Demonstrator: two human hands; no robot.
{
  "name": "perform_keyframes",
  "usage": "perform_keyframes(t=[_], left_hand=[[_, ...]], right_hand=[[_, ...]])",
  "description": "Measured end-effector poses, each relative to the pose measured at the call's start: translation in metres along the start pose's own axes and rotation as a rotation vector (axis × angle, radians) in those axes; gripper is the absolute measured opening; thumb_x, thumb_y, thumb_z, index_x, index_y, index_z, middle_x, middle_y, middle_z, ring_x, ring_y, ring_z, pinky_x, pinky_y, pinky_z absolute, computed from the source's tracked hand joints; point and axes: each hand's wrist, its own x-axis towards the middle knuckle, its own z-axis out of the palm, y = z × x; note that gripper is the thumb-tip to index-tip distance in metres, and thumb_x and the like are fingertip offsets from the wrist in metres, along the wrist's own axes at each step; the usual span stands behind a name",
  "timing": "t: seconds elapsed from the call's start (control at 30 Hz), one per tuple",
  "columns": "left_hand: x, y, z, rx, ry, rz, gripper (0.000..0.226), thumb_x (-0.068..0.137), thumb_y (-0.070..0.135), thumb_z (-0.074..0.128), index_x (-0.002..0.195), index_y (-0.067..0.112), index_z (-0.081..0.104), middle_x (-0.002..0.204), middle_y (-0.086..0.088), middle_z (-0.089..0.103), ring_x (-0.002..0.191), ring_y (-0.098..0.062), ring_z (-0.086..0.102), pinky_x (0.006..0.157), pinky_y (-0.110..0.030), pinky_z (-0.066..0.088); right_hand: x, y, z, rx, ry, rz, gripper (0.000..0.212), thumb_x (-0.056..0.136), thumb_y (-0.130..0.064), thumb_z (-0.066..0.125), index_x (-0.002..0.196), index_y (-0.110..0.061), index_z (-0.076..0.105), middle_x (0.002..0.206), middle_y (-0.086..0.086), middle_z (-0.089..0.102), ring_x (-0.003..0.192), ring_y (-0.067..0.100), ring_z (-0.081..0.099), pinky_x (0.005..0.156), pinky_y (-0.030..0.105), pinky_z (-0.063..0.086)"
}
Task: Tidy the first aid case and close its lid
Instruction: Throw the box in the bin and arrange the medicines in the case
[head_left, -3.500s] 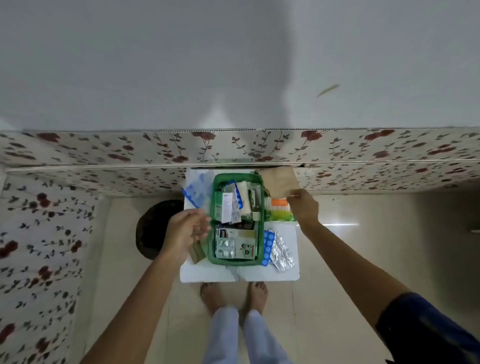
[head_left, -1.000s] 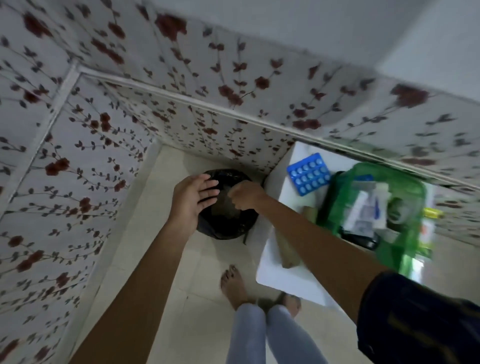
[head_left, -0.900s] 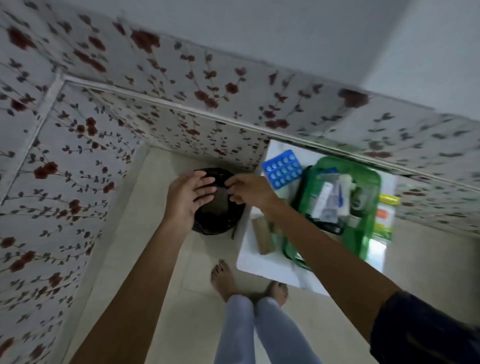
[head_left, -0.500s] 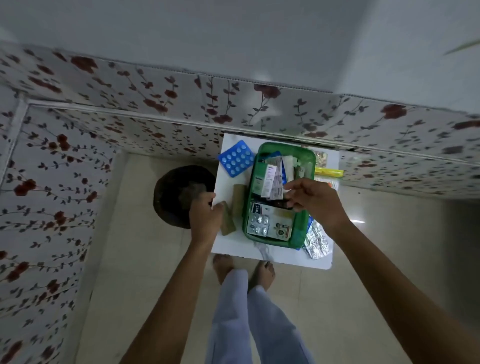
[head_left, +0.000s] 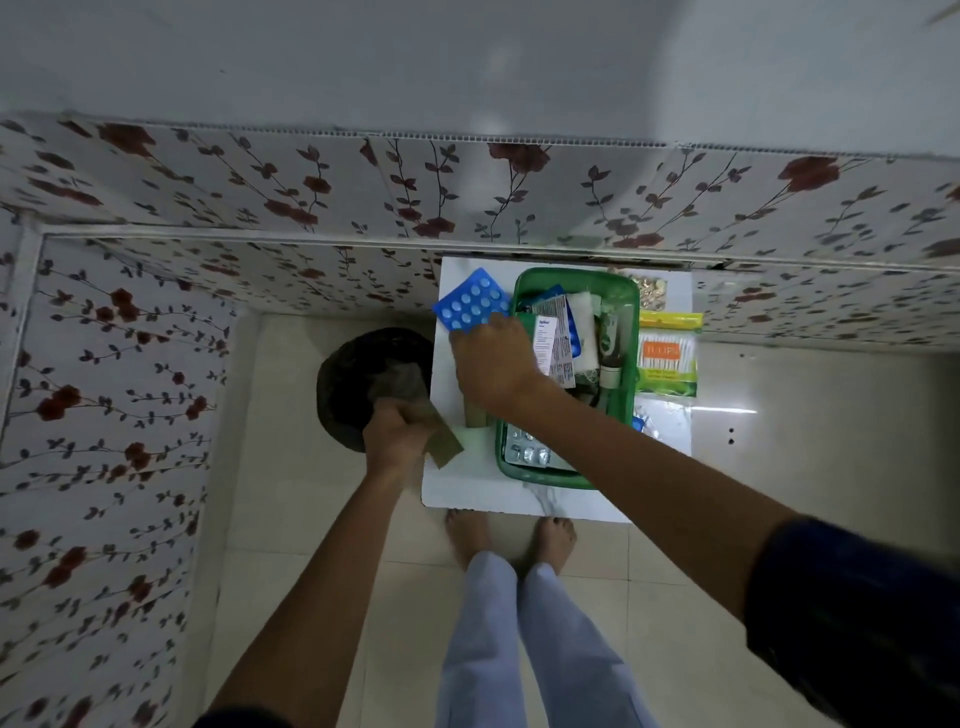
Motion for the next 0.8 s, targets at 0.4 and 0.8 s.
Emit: perform_keyframes(t=[0.4,0.8], left_hand=[[0.004,0.03,-0.049,-0.419,0.134,0.101,0.038,0.075,0.011,0.067,0.108,-0.001,0.054,0.107,-0.015,0.061,0.092,-0.021,0.061,0.062,-0.025,0.051],[0.028,0.015,-0.013,-0.439,-0.055,-0.068,0.023,0.084,0.007,0.057,0.106,0.008,0.054,0.095,-0.009,0.061,0.09,-0.023,0.059,0.063,-0.03,0.051]], right_hand=[[0.009,-0.013,0.006,0.023,-0.012,-0.059,0.039,0.089,-0.008,0.046,0.128,-0.007,0.041,0.115,0.016,0.061,0.101,0.032,0.061,0.068,0.034,0.043],[0.023,-0.019,0.035,-0.026,-0.298,-0.026,0.046,0.096,-0.014,0.039,0.141,-0.012,0.033,0.143,0.024,0.028,0.124,0.037,0.046,0.086,0.039,0.049]])
